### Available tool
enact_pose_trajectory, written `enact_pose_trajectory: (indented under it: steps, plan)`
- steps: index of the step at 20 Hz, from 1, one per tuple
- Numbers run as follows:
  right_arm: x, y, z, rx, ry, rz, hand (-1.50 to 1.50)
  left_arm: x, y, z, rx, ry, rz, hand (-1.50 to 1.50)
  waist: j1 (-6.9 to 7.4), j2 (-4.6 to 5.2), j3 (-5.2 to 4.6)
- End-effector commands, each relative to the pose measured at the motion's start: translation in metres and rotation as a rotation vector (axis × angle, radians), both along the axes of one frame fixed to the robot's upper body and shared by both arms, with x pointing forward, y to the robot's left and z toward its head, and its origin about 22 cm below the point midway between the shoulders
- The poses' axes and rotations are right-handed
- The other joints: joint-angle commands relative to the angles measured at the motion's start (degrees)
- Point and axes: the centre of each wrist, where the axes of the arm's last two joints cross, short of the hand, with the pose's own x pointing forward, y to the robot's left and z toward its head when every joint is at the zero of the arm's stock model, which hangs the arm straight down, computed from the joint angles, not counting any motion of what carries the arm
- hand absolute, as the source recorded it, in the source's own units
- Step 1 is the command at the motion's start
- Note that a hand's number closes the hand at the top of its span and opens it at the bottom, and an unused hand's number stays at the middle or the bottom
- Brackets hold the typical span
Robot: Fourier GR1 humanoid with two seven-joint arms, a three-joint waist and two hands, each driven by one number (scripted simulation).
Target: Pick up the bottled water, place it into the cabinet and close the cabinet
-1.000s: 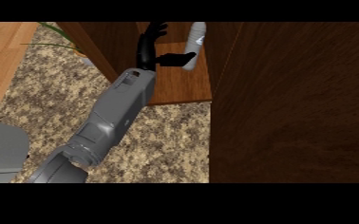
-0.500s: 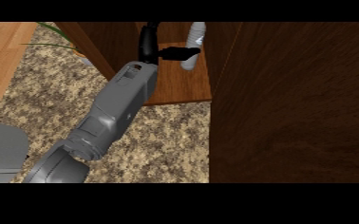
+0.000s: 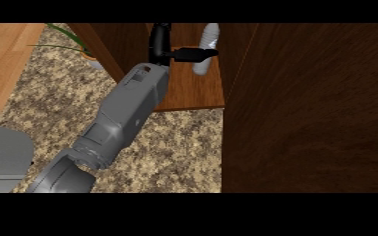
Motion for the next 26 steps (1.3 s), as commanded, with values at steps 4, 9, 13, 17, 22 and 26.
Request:
enact_pose_trajectory:
  steps: [4, 9, 13, 17, 22, 26]
  plan:
    - [-0.008, 0.008, 0.023, -0.048, -0.035, -0.011, -1.5, -0.009, -0.001, -0.008, -0.062, -0.031, -0.027, -1.5, 1.29, -0.67, 0.05]
    - [-0.009, 0.007, 0.024, -0.062, -0.026, -0.026, -1.5, -0.033, -0.005, -0.029, -0.129, 0.019, -0.097, -1.5, 2.38, -1.25, 0.05]
    - [-0.007, 0.014, 0.024, -0.059, -0.019, -0.028, -1.5, -0.059, -0.014, -0.042, -0.165, 0.026, -0.143, -1.5, 2.83, -1.29, 0.04]
    - [-0.014, 0.018, 0.025, -0.052, -0.01, -0.042, -1.5, -0.088, -0.026, -0.043, -0.193, 0.037, -0.154, -1.5, 3.7, -1.56, 0.06]
    - [-0.012, 0.014, 0.034, -0.062, -0.017, -0.034, -1.5, -0.141, -0.029, -0.062, -0.27, 0.04, -0.2, -1.5, 4.15, -1.45, 0.03]
    - [-0.013, 0.016, 0.016, -0.066, -0.018, -0.063, -1.5, -0.172, -0.01, -0.069, -0.274, 0.028, -0.209, -1.5, 4.29, -1.21, 0.09]
